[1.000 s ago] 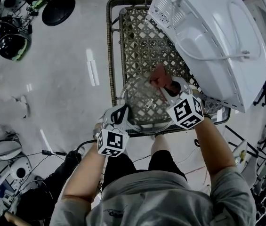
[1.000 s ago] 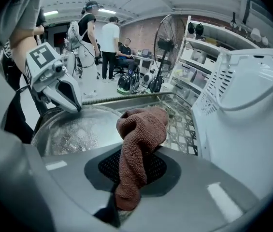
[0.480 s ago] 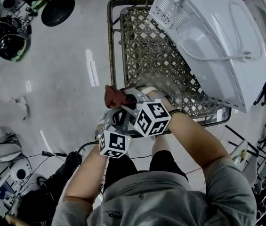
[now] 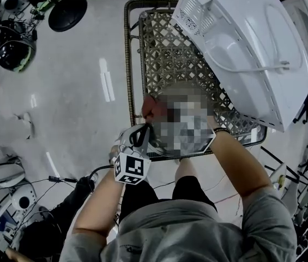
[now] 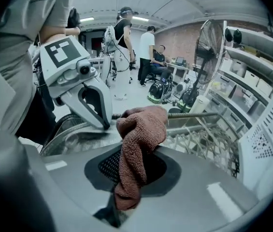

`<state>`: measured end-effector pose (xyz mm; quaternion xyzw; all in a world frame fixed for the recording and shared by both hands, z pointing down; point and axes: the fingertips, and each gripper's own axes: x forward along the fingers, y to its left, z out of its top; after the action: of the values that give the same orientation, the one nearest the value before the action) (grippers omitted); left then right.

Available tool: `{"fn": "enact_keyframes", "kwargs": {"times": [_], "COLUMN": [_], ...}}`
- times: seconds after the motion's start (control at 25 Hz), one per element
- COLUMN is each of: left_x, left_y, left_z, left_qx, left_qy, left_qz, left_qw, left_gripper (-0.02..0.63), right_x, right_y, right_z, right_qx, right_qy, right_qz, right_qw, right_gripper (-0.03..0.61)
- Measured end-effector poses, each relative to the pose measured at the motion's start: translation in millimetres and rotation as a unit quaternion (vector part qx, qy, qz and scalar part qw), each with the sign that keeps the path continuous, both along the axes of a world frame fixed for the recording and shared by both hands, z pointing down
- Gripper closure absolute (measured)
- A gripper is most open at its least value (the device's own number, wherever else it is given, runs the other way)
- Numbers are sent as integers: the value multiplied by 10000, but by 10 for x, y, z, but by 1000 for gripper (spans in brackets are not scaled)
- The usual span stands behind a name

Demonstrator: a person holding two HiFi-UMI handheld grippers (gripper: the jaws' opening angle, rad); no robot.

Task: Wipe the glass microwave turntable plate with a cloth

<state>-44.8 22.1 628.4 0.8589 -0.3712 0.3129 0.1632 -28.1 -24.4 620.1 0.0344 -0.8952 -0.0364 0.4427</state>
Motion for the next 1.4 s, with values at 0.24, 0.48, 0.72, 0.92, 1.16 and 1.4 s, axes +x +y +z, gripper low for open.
{"fn": "enact_keyframes", "kwargs": {"times": [0.24,0.48,0.72,0.92,1.16,1.4], "left_x": [4,8,17,5,27,6], "left_y": [-6,-12,-10,-15,29,40], "left_z": [-6,-4,0,-14,-32,-60], "left_qx": [-35,-23,-30,106,847,1276], "left_qy": [-7,-21,-11,21,-13,-175], "left_qz": [-14,-24,-32,-42,155,208], "left_qw": [10000,10000,10000,9999,9963,9915], "left_gripper": [615,615,615,615,615,618], "right_x": [758,1257,1313,714,-313,-527], "right_y": [-107,-101,-121,-2,289,318], "right_z": [-30,-45,-42,-163,-136,-42], "right_qx": [83,209,174,-50,-733,-1222], "right_qy": [412,796,880,219,-540,-453], "right_qz": [440,760,1015,710,-131,-525], "right_qw": [9981,9937,9908,9972,9958,9901], "right_gripper": [508,508,508,508,508,511]}}
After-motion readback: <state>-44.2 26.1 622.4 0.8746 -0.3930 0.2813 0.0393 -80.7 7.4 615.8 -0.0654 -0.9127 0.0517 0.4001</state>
